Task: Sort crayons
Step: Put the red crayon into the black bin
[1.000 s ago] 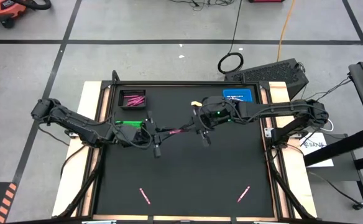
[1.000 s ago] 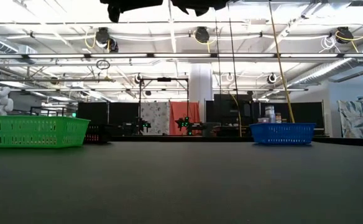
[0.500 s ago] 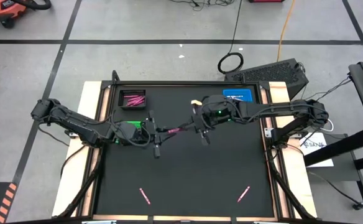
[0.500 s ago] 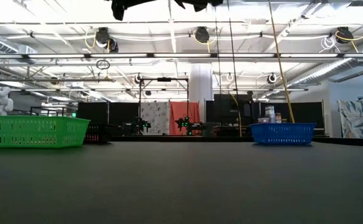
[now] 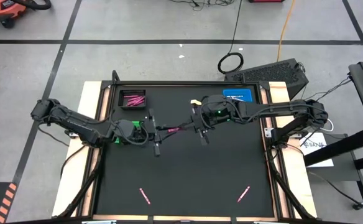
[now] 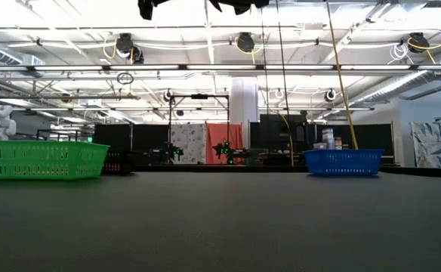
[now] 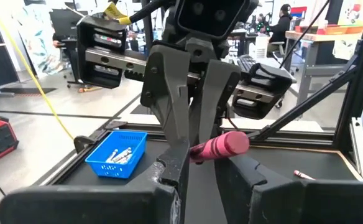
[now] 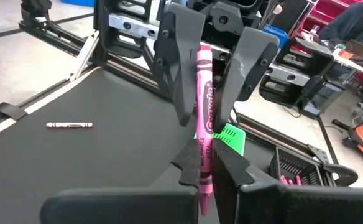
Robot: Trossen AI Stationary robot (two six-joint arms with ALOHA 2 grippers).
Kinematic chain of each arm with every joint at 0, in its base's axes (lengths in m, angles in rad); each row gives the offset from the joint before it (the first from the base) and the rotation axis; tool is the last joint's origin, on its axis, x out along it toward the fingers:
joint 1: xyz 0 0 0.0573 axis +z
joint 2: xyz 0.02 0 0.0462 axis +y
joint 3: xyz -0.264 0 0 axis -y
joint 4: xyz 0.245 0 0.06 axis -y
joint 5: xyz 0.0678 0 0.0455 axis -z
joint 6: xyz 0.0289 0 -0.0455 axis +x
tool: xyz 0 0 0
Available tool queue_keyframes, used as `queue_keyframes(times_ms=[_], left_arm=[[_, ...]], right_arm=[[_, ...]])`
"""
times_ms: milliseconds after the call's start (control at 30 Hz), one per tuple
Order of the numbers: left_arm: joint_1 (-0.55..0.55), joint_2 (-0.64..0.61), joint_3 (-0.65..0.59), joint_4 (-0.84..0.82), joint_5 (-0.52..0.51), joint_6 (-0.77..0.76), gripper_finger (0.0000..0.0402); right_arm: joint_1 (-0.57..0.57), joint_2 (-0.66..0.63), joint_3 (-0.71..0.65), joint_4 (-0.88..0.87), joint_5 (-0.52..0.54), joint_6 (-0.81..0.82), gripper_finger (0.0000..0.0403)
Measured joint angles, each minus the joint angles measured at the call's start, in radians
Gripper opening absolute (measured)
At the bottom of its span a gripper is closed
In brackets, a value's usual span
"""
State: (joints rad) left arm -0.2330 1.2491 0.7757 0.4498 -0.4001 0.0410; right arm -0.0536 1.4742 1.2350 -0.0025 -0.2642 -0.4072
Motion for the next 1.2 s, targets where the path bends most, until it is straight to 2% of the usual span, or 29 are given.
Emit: queue_keyframes(times_ms=[300,500,633,767,1200], left_arm=[[0.036,0.000,0.000,-0.002,0.009,-0.001,0.0074],[0.041,0.000,0.000,-0.003,0.011,0.027,0.0034],[0.043,0.000,0.000,-0.002,-0.001,0.046,0.0013],[0.045,0.000,0.000,0.001,-0.008,0.076,0.0012],[0.056,0.000,0.000,-0.011,0.004,0.105,0.0013]], right_arm=[[-0.002,0.001,0.000,0.006,0.006,0.002,0.0004],[-0.002,0.001,0.000,0.005,0.008,0.009,0.0004],[0.000,0.001,0.000,0.013,0.061,0.102,0.0004],[0.000,0.001,-0.001,0.021,0.112,0.208,0.0004],[0.009,0.002,-0.002,0.022,0.108,0.212,0.0009]])
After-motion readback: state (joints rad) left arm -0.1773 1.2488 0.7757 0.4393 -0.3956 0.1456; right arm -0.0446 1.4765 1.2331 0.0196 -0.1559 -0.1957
